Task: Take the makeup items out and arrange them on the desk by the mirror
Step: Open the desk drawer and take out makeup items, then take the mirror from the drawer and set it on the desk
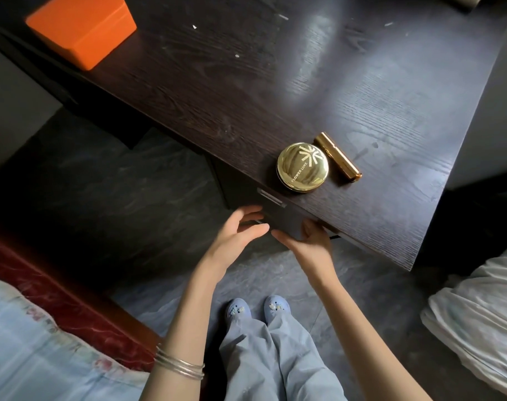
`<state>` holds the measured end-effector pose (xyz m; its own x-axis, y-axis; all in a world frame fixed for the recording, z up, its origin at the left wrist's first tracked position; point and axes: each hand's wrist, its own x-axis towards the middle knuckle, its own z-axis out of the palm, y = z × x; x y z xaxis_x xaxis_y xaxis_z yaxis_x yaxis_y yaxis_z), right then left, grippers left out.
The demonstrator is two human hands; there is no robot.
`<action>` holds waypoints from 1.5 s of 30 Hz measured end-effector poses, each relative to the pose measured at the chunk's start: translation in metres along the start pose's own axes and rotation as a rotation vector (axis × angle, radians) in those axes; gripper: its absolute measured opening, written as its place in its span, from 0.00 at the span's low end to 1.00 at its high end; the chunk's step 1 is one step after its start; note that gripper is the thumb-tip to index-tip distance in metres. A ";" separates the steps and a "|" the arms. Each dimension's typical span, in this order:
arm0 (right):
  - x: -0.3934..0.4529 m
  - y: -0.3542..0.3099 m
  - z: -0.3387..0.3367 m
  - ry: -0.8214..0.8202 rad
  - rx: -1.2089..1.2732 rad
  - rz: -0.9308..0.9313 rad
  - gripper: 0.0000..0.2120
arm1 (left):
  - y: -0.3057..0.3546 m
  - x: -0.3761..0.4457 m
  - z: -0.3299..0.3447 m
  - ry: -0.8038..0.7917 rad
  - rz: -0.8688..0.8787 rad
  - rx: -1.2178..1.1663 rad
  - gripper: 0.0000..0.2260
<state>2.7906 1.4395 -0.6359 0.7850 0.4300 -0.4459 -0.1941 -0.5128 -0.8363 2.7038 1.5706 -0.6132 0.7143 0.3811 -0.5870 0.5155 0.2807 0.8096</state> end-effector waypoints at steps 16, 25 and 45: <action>-0.084 -0.176 0.066 -0.304 0.092 -0.370 0.32 | 0.095 -0.123 -0.139 0.178 0.235 -0.017 0.17; -0.111 -0.295 0.127 -0.466 0.011 -0.553 0.30 | 0.158 -0.198 -0.233 0.334 0.375 0.003 0.18; 0.013 -0.455 0.322 -0.764 -0.052 -0.587 0.29 | 0.235 -0.144 -0.439 0.602 0.289 -0.025 0.21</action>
<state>2.6991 1.9177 -0.3642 0.1505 0.9866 -0.0635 0.1484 -0.0861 -0.9852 2.5143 1.9684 -0.3406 0.4291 0.8673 -0.2522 0.3266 0.1113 0.9386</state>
